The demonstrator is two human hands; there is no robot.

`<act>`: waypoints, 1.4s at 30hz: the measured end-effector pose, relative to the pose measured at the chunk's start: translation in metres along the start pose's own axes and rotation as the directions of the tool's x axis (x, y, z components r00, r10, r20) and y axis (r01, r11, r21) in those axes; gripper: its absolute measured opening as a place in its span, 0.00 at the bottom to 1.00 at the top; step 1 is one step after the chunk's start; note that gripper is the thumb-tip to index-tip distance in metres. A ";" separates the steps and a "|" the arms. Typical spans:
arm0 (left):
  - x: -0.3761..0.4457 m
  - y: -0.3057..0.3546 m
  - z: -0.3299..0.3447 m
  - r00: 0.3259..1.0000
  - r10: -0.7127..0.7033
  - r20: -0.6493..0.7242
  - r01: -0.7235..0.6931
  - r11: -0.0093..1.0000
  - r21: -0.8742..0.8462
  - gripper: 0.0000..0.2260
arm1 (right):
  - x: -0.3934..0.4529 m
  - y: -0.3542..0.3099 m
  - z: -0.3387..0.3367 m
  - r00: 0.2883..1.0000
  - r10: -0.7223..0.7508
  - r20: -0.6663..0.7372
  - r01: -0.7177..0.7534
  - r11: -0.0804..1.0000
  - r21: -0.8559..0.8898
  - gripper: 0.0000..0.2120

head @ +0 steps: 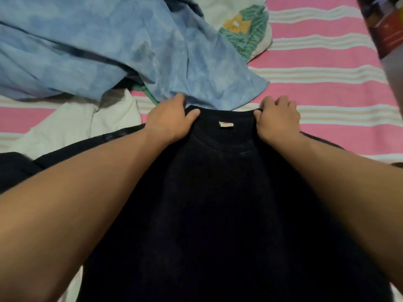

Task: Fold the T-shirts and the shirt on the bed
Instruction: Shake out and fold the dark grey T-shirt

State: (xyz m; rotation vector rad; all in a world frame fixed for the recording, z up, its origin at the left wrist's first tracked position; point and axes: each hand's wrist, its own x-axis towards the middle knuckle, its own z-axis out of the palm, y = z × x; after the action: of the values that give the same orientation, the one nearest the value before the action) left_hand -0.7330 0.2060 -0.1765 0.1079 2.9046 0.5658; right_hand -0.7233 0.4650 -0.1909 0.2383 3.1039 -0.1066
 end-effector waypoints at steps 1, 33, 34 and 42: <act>-0.017 -0.005 -0.006 1.000 0.025 0.018 -0.024 0.996 -0.090 0.23 | -0.018 -0.010 0.002 0.992 -0.074 -0.099 0.075 0.997 0.009 0.19; -0.287 -0.253 -0.076 0.591 -0.806 0.028 0.670 0.472 -0.573 0.11 | -0.072 -0.319 -0.008 0.889 -0.411 0.204 0.384 0.909 0.160 0.10; -0.290 -0.253 -0.076 0.607 -0.792 0.064 0.679 0.475 -0.560 0.11 | -0.075 -0.320 -0.004 0.884 -0.408 0.228 0.382 0.912 0.149 0.10; -0.233 -0.259 -0.117 0.742 -0.623 -0.246 0.553 0.777 -0.300 0.22 | -0.082 -0.301 -0.004 0.835 -0.458 0.305 0.375 0.879 0.294 0.19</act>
State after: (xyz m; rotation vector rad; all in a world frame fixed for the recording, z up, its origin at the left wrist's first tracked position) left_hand -0.5364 -0.1003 -0.1302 -1.0084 2.8988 0.8127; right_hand -0.6887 0.1558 -0.1642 -0.4242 2.7053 -0.4546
